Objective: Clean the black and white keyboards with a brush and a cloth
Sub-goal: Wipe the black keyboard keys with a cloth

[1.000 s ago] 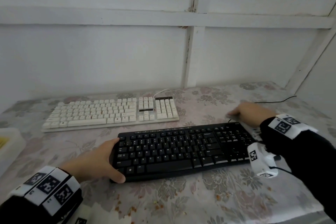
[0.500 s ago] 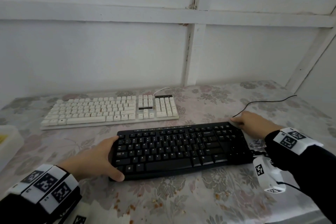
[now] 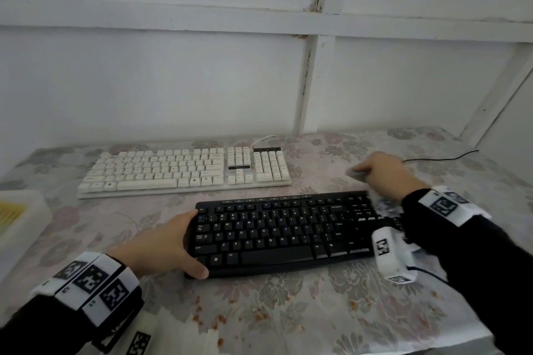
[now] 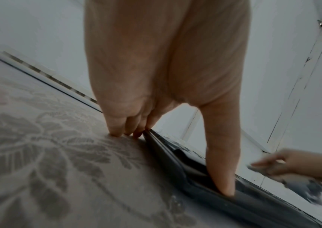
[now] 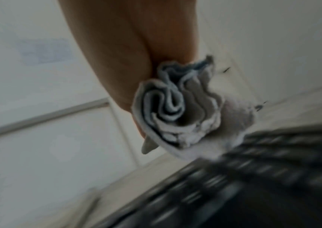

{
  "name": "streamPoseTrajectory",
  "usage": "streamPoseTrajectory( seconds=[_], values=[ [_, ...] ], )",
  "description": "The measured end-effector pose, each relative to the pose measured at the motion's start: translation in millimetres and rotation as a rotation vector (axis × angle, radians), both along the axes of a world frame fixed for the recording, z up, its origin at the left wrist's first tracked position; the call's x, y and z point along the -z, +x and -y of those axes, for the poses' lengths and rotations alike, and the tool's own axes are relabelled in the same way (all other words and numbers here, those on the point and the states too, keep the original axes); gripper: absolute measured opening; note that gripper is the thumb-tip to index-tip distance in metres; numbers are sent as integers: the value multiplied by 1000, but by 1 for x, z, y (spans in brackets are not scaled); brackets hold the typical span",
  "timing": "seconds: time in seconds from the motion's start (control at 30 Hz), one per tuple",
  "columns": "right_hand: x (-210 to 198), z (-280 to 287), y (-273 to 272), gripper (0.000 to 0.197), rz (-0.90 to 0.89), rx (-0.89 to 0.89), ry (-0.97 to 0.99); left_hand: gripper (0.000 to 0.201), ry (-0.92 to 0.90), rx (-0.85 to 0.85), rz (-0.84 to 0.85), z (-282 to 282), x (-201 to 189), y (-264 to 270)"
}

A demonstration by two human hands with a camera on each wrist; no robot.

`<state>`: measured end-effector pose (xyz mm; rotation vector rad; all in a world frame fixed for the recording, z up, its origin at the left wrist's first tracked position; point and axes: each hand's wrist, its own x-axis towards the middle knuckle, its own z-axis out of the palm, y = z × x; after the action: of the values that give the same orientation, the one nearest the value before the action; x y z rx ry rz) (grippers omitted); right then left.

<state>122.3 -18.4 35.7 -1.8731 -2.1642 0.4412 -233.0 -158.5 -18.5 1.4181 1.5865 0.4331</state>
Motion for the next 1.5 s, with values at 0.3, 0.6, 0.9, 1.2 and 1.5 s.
streamPoseTrajectory(
  seconds=[0.3,0.6,0.9,1.2,1.5],
  values=[
    [9,60,-197,24,-59,-524,-56,83,53,51,-15,-1,-3,0],
    [23,73,-227,36,367,-694,-41,88,135,100,-22,-4,0,-1],
    [30,67,-216,31,390,-623,-48,89,75,115,-149,-8,5,-4],
    [29,63,-200,33,419,-651,-1,108,7,129,-239,-6,2,-6],
    [26,49,-154,29,469,-586,5,111,26,143,-255,-6,3,-8]
  ],
)
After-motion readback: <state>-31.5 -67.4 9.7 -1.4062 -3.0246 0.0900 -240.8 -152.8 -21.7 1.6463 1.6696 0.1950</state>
